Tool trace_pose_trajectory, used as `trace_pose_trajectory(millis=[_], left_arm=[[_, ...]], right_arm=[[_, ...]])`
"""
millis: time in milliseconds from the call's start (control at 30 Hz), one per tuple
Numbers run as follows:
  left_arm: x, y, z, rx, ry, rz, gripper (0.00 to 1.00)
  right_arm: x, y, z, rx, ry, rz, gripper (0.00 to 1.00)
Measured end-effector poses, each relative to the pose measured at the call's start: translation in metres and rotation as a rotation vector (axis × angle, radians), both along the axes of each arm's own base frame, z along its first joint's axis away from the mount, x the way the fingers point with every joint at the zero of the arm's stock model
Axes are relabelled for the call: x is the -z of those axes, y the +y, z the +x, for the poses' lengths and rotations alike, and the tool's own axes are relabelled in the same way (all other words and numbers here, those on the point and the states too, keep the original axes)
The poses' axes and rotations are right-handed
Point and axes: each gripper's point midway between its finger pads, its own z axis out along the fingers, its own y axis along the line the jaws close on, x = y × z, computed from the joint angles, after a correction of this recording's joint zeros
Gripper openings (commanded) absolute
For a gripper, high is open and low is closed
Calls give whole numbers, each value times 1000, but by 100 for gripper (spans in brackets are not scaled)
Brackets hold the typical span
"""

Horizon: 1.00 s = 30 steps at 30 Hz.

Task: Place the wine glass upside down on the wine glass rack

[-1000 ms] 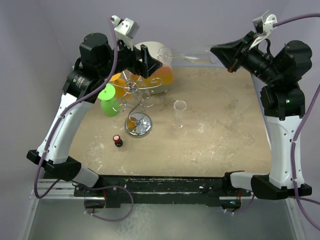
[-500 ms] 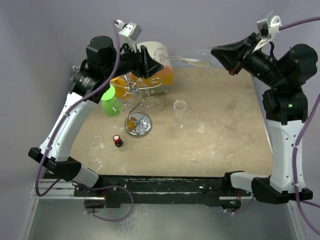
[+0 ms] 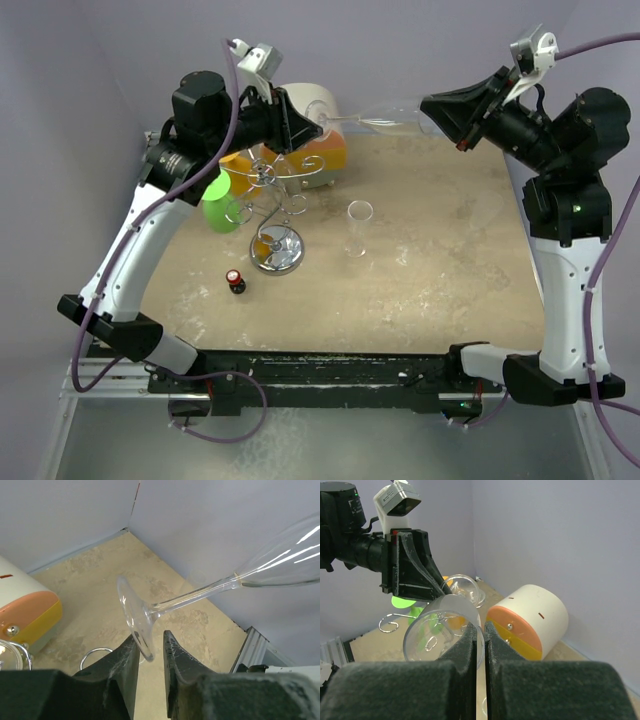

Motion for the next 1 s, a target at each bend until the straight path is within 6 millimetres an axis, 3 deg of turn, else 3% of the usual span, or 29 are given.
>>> trace_pose_trajectory(millis=[300, 433, 1000], left_arm=[[1, 5, 6, -23, 23, -13, 1], [0, 7, 8, -35, 39, -26, 0], [-7, 32, 14, -86, -2, -13, 0]], right_arm=[[3, 1, 2, -9, 2, -1, 0], [6, 3, 0, -21, 2, -10, 1], [12, 0, 0, -13, 14, -16, 51]])
